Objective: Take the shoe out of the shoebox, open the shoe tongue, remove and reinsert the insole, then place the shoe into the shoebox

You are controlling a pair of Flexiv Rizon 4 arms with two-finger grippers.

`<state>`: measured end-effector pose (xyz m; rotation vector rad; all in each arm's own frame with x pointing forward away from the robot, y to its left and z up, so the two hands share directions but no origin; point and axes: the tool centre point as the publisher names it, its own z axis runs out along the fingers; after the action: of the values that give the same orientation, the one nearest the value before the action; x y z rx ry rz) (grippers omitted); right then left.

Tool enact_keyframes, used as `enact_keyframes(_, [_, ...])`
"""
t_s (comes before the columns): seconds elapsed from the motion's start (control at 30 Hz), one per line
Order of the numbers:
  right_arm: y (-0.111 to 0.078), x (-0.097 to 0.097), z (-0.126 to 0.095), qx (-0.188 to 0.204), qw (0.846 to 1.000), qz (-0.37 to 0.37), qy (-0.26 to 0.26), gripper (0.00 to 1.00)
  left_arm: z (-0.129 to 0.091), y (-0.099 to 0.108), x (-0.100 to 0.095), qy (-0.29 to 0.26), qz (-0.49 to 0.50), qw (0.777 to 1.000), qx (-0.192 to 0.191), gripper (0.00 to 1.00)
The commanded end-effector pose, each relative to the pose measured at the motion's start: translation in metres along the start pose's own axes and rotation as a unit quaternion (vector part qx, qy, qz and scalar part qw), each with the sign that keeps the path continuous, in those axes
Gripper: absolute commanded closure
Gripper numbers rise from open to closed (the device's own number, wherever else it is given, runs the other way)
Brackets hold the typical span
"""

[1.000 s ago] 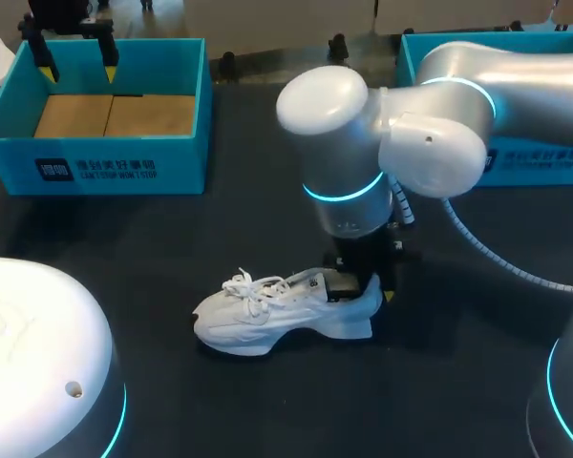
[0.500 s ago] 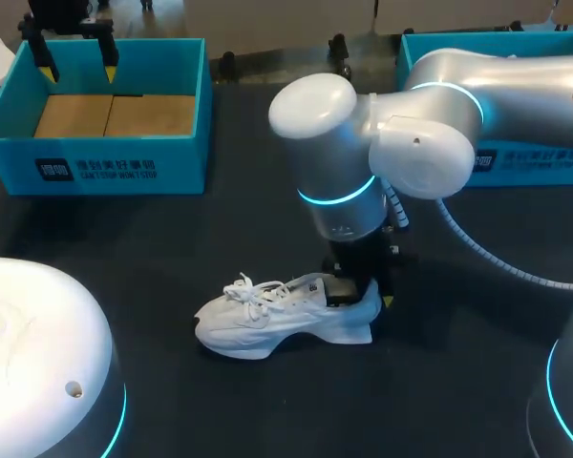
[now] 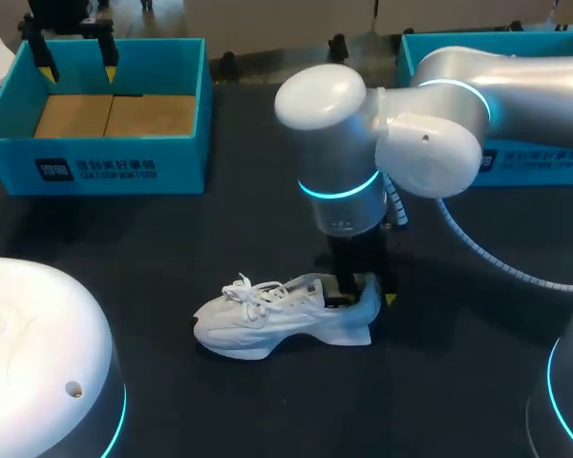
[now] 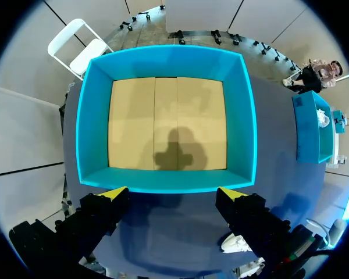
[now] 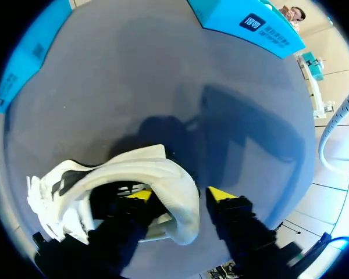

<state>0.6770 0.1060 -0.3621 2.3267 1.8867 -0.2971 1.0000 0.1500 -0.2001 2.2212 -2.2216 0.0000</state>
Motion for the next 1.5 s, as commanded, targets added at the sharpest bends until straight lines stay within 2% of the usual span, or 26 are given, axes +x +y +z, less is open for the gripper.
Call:
enact_keyframes(0.03, [-0.005, -0.012, -0.023, -0.002, 0.979, 0.204, 0.026, 0.0, 0.0, 0.0, 0.0, 0.0, 0.0, 1.0, 0.0, 0.0])
enact_keyframes(0.17, [-0.003, -0.02, -0.043, 0.02, 0.98, 0.182, 0.08, 0.0, 0.0, 0.0, 0.0, 0.0, 0.0, 1.0, 0.0, 0.0])
enact_keyframes(0.27, [-0.002, -0.026, -0.054, 0.012, 0.982, 0.144, 0.123, 0.0, 0.0, 0.0, 0.0, 0.0, 0.0, 1.0, 0.0, 0.0])
enact_keyframes(0.37, [-0.002, -0.029, -0.064, -0.013, 0.983, 0.092, 0.158, 0.0, 0.0, 0.0, 0.0, 0.0, 0.0, 1.0, 0.0, 0.0])
enact_keyframes(0.4, [-0.001, -0.03, -0.066, -0.017, 0.984, 0.082, 0.159, 0.0, 0.0, 0.0, 0.0, 0.0, 0.0, 1.0, 0.0, 0.0])
enact_keyframes(0.5, [0.001, -0.034, -0.069, -0.032, 0.98, 0.025, 0.194, 0.0, 0.0, 0.0, 0.0, 0.0, 0.0, 1.0, 0.0, 0.0])
enact_keyframes(0.6, [0.003, -0.036, -0.074, -0.061, 0.971, -0.014, 0.231, 0.0, 0.0, 0.0, 0.0, 0.0, 0.0, 1.0, 0.0, 0.0])
enact_keyframes(0.67, [0.002, -0.035, -0.077, -0.098, 0.95, -0.104, 0.277, 0.0, 0.0, 0.0, 0.0, 0.0, 0.0, 1.0, 0.0, 0.0])
enact_keyframes(0.7, [0.002, -0.033, -0.076, -0.083, 0.949, -0.146, 0.265, 0.0, 0.0, 0.0, 0.0, 0.0, 0.0, 1.0, 0.0, 0.0])
enact_keyframes(1.1, [0.002, -0.033, -0.076, -0.083, 0.949, -0.146, 0.265, 0.0, 0.0, 0.0, 0.0, 0.0, 0.0, 1.0, 0.0, 0.0])
enact_keyframes(1.13, [0.005, -0.035, -0.072, -0.076, 0.946, -0.156, 0.275, 0.0, 0.0, 0.0, 0.0, 0.0, 0.0, 1.0, 0.0, 0.0])
enact_keyframes(1.17, [0.009, -0.04, -0.068, -0.085, 0.94, -0.161, 0.288, 0.0, 0.0, 0.0, 0.0, 0.0, 0.0, 1.0, 0.0, 0.0])
enact_keyframes(1.23, [0.013, -0.049, -0.06, -0.087, 0.909, -0.209, 0.349, 0.0, 0.0, 0.0, 0.0, 0.0, 0.0, 1.0, 0.0, 0.0])
enact_keyframes(1.3, [0.017, -0.06, -0.056, -0.099, 0.894, -0.243, 0.364, 0.0, 0.0, 0.0, 0.0, 0.0, 0.0, 1.0, 0.0, 0.0])
enact_keyframes(1.33, [0.016, -0.064, -0.055, -0.1, 0.873, -0.283, 0.385, 0.0, 0.0, 0.0, 0.0, 0.0, 0.0, 1.0, 0.0, 0.0])
enact_keyframes(1.4, [0.017, -0.074, -0.054, -0.122, 0.86, -0.299, 0.395, 0.0, 0.0, 0.0, 0.0, 0.0, 0.0, 1.0, 0.0, 0.0])
enact_keyframes(1.5, [0.013, -0.083, -0.055, -0.148, 0.822, -0.359, 0.417, 0.0, 0.0, 0.0, 0.0, 0.0, 0.0, 1.0, 0.0, 0.0])
